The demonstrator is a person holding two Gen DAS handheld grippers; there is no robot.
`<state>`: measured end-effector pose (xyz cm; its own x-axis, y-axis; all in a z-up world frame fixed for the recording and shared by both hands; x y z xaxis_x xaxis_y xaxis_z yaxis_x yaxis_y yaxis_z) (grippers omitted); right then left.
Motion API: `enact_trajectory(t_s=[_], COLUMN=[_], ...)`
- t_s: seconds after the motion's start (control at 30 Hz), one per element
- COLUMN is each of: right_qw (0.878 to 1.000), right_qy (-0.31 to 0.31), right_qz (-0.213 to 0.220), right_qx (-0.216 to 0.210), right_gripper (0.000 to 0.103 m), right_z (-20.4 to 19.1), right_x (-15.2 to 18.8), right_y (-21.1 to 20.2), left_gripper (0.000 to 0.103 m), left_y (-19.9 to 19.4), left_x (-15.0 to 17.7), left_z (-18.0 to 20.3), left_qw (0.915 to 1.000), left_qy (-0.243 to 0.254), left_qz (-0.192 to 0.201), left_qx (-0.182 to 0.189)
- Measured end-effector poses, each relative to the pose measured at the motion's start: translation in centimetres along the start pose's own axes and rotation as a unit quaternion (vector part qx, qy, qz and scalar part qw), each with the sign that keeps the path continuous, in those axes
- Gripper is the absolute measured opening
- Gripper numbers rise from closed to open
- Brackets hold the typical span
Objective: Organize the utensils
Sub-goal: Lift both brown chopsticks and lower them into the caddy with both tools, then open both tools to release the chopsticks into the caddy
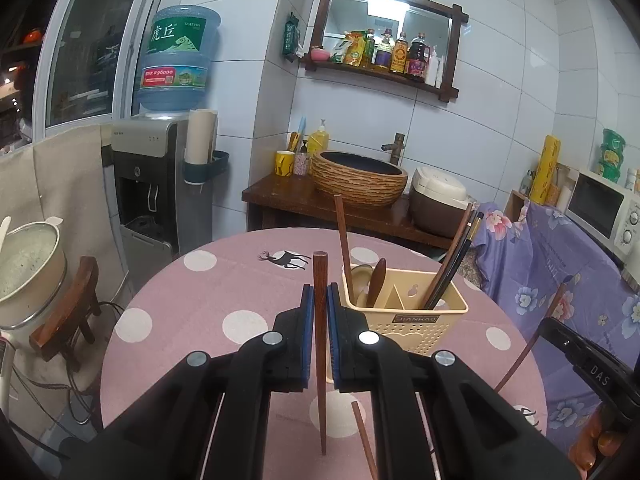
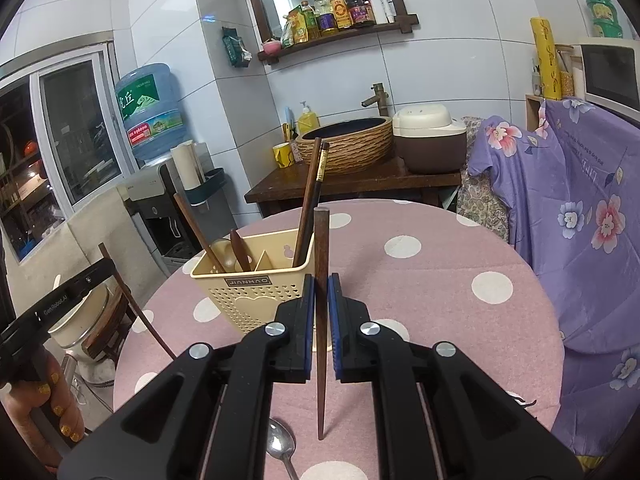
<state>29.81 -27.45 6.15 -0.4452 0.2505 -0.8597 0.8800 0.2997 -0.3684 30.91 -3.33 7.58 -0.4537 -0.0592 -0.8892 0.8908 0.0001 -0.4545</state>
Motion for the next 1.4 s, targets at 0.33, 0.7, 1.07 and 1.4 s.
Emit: enact_trajectory(t_s=[0.33,0.7,1.07,1.4], right_qw=[0.999,0.997,0.997,0.999], right_qy=[-0.001,-0.016,-0.023,-0.014], right_qz=[-0.006,0.067,0.080,0.030], right_qx=[-0.034,-0.041,0.007,0.018], right_gripper=[0.008,0.008,0.008,0.008], right_z=[-1.3,-4.6,-3.5,-1.6], right_x=[-2.8,-14.1,-16.1,-10.9], right_y=[-0.3,-1.4,4.0,8.1], left_gripper=[0.008,0.008,0.008,0.008], left_y=[-1.3,-4.5,1.0,6.2], left_x=[-2.7,-13.6,-14.2,-7.8], left_z=[0.6,2.5,4.6,5.4], left_qw=[0.9996,0.9952,0.9972,0.9998], left_qy=[0.005,-0.029,-0.034,-0.014], left_qz=[0.011,0.079,0.062,-0.007], left_qx=[0.027,0.050,0.022,0.014])
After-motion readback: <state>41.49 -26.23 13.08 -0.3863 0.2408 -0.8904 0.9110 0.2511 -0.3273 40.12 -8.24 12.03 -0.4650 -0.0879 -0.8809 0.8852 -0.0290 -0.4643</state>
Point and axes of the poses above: each gripper's, at about its wrist camera, not at the fingertips, and y roughly the way its jaws point, z to its right, x to its underside, the point moved 6 cm from there along y, roughly the way its jaws point, and after that the axes turned 13 degrees about -x, right-handed, at the moved point
